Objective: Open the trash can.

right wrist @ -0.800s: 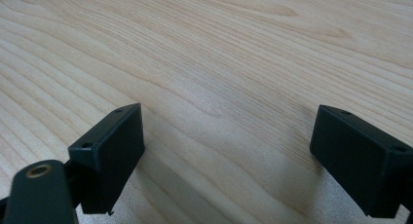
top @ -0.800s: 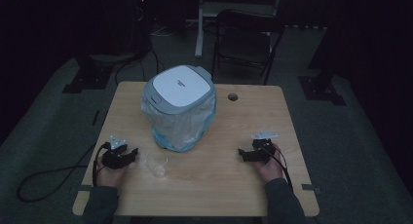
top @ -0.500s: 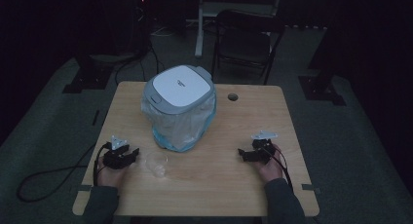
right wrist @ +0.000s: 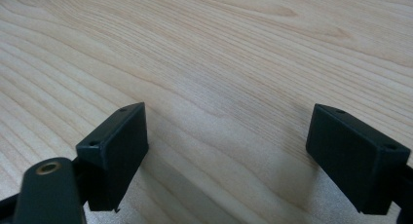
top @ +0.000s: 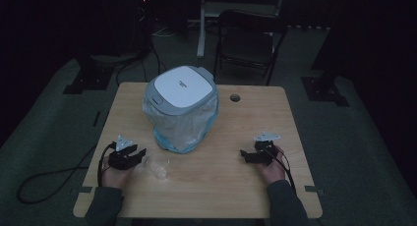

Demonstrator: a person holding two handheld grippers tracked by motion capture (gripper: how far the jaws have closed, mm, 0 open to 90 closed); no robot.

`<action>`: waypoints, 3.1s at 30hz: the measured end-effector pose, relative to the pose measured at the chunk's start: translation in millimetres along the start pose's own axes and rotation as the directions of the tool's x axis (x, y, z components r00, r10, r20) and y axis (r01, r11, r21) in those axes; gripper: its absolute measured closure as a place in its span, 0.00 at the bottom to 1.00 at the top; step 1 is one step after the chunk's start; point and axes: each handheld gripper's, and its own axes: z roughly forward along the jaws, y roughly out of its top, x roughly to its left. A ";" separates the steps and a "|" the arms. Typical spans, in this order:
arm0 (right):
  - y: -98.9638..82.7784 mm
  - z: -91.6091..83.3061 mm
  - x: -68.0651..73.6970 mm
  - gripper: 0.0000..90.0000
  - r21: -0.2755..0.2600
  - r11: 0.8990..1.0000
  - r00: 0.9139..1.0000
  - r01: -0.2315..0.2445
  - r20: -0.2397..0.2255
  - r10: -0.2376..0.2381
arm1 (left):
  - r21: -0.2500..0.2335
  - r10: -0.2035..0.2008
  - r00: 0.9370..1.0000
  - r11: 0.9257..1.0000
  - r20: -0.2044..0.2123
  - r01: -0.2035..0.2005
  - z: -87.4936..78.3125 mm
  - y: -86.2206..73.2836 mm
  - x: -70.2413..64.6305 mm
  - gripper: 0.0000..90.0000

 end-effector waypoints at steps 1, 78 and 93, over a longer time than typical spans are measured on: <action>-0.1 -0.1 0.2 0.18 -0.002 1.000 1.000 0.000 0.000 0.000 | -0.004 0.001 1.000 1.000 0.007 -0.001 -0.3 1.2 -1.2 0.61; -0.7 -1.0 2.3 0.21 -0.009 1.000 1.000 -0.002 -0.001 0.002 | -0.103 0.124 0.986 0.988 0.112 -0.112 48.3 34.5 -26.5 1.00; -0.7 -1.0 2.3 0.21 -0.009 1.000 1.000 -0.003 0.000 0.003 | -0.089 0.074 0.988 0.994 0.139 -0.062 52.2 33.3 -22.7 1.00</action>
